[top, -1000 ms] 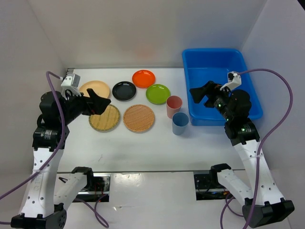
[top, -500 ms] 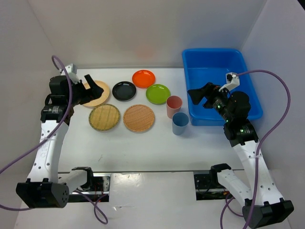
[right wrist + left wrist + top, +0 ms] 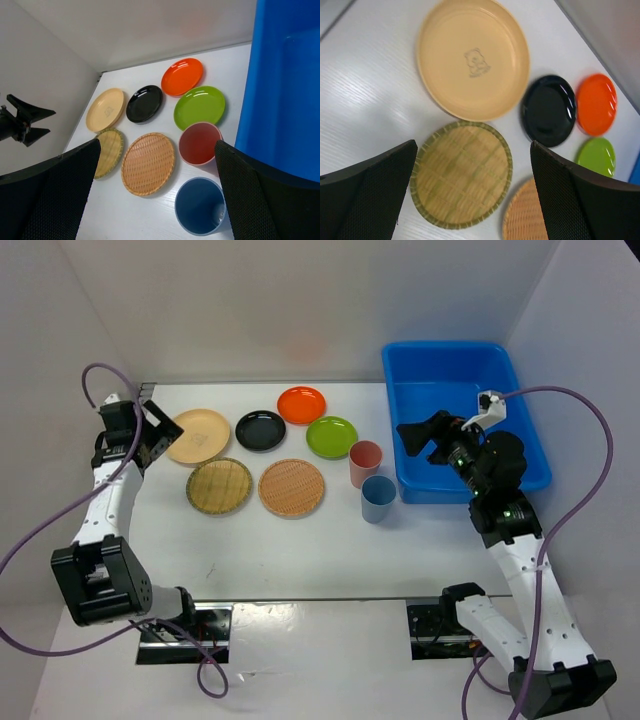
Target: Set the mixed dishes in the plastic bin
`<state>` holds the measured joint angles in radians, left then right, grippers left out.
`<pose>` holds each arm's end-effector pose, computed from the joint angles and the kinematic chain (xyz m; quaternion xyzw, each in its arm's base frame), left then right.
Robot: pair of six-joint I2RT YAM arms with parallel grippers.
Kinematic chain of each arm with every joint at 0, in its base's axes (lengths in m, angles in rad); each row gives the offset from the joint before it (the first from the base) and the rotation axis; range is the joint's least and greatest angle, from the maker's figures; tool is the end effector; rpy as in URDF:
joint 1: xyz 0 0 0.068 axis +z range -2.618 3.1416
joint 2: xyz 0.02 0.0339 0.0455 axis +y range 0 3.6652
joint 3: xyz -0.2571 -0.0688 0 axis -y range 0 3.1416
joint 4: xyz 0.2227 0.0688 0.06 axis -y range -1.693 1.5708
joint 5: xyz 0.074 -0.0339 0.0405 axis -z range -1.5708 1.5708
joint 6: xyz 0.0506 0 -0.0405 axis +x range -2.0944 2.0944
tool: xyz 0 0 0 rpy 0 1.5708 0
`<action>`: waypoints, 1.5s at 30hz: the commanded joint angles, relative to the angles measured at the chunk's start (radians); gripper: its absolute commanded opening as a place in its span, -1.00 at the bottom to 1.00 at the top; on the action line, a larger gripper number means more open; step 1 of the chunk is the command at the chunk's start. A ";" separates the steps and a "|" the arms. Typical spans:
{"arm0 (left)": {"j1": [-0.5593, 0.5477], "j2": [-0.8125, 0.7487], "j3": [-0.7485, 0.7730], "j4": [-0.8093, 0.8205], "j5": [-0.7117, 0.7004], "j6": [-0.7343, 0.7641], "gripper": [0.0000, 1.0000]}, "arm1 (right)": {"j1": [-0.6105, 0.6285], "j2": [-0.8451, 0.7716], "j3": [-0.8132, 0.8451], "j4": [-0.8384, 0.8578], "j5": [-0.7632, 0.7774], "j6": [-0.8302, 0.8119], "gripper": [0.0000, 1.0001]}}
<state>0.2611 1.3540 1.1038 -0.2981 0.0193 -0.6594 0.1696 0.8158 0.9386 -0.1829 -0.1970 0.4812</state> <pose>0.2917 0.0769 0.3026 -0.3831 0.7834 -0.1050 0.4779 0.1766 0.0403 0.3801 0.0458 0.7262 0.2859 0.6235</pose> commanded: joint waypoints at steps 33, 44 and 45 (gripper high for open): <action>0.112 0.620 0.113 0.324 -0.041 -0.118 0.61 | 0.094 0.140 0.071 -0.016 0.077 -0.050 0.98; 0.004 0.703 0.203 0.226 -0.192 -0.059 0.16 | 0.108 0.096 0.071 -0.017 0.117 -0.041 0.98; -0.005 0.715 0.217 0.214 -0.226 -0.049 0.03 | 0.108 0.095 0.071 -0.027 0.117 -0.041 0.98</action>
<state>0.3016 2.0136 1.2907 -0.0185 -0.1284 -0.7479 0.2710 0.9398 0.9615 -0.2123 -0.1062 0.4507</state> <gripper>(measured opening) 0.541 0.990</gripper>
